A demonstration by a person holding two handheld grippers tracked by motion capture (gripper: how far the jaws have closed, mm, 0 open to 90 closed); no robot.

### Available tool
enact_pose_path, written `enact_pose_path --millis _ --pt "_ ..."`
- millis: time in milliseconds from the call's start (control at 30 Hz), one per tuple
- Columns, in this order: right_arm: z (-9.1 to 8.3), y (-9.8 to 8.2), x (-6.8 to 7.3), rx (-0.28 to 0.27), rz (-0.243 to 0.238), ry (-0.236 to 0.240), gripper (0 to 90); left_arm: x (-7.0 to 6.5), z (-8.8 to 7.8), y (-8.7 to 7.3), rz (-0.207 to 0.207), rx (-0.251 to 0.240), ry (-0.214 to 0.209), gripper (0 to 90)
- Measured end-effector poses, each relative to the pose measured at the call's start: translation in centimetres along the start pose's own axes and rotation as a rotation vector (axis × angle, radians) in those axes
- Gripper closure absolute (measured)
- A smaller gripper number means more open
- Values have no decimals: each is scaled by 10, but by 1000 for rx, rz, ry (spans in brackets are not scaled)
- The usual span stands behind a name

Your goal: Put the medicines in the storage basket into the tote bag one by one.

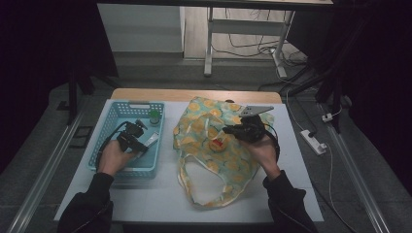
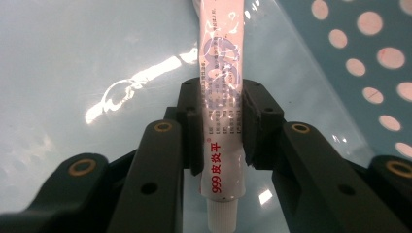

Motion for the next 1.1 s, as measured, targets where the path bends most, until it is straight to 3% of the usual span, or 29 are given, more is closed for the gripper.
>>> enact_pose_path --millis 100,200,433,700,1100 --pt "0 0 0 0 0 -1 900 0 -1 1 -2 -15 11 722" --pt "1 0 0 -2 -1 0 900 -1 -5 2 -12 -38 -11 722" --pt "0 1 1 -7 -1 -1 900 2 -10 2 -7 -71 15 724" --pt "-1 2 1 -9 -2 -2 900 8 -27 7 -44 -155 17 725" --pt "-3 3 1 -16 -4 -4 900 2 -53 10 22 -268 2 725"
Point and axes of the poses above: each handheld gripper's, and its own axes: z roughly forward along the jaws, y roughly out of its top, x roughly to its left, the point moved 7 cm from there along z, roughly forward along the jaws, and after that the axes turned 1 degree about -y, right-handed, at the moved point
